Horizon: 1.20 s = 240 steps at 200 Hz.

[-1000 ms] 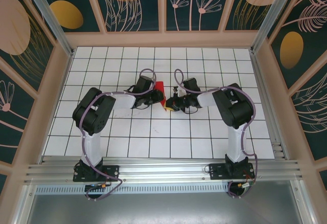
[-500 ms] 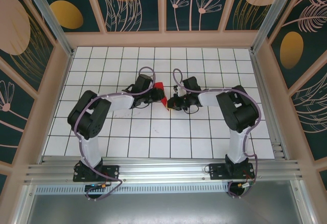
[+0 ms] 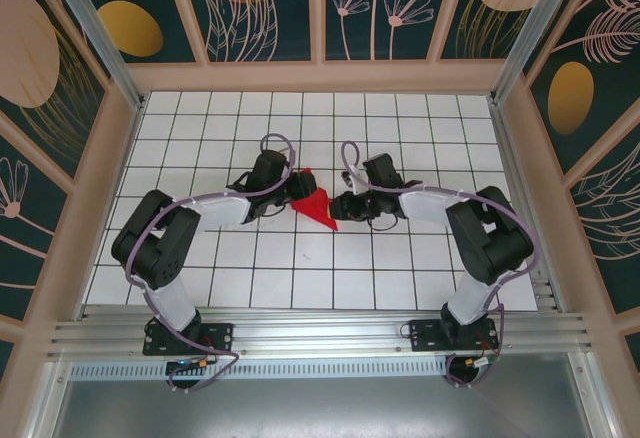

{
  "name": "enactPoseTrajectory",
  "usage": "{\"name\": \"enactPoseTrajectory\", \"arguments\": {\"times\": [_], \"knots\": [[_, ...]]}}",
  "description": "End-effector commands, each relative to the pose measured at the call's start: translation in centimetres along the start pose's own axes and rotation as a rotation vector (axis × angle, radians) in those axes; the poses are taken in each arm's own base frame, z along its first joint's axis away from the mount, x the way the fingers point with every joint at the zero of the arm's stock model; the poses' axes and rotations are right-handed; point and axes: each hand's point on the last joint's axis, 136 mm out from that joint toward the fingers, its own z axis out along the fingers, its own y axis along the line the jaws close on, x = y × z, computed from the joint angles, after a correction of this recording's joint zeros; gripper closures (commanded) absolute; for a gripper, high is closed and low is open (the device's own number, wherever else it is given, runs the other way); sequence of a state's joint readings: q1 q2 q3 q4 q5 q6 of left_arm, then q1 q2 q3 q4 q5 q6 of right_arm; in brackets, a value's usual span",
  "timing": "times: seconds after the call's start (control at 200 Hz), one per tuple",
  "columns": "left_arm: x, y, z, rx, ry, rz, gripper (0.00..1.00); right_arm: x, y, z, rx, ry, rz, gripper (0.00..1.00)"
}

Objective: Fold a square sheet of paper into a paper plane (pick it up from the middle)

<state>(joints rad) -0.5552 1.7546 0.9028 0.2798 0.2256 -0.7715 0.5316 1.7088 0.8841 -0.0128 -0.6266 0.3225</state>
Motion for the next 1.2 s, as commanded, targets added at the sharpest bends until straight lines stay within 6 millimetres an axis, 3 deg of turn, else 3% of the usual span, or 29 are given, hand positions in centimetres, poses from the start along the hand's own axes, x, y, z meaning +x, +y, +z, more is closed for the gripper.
{"name": "enactPoseTrajectory", "arguments": {"times": [0.0, 0.125, 0.255, 0.415, 0.495, 0.771, 1.196], "knots": [[-2.3, -1.4, -2.0, 0.036, -0.092, -0.020, 0.61, -2.4, 0.8, -0.5, 0.130, -0.105, -0.194, 0.59], [-3.6, -0.1, -3.8, -0.010, -0.157, -0.073, 0.57, -4.3, 1.4, -0.3, 0.279, -0.204, -0.328, 0.51], [-4.2, 2.3, -5.7, -0.059, -0.195, -0.131, 0.52, -4.2, 3.3, 0.3, 0.291, -0.234, -0.464, 0.49], [-3.4, 6.3, -7.2, -0.144, -0.211, -0.206, 0.48, -3.8, 3.9, 1.9, 0.288, -0.192, -0.540, 0.49], [-2.8, 7.1, -7.3, -0.147, -0.202, -0.231, 0.47, -4.1, 3.4, 3.0, 0.292, -0.163, -0.519, 0.49], [-0.9, 6.8, -7.0, -0.085, -0.141, -0.248, 0.46, -4.7, 0.8, 4.9, 0.263, -0.105, -0.344, 0.72], [2.1, 3.7, -5.4, 0.092, -0.009, -0.229, 0.46, -4.5, -2.9, 4.6, 0.221, -0.109, -0.152, 0.77]]}}
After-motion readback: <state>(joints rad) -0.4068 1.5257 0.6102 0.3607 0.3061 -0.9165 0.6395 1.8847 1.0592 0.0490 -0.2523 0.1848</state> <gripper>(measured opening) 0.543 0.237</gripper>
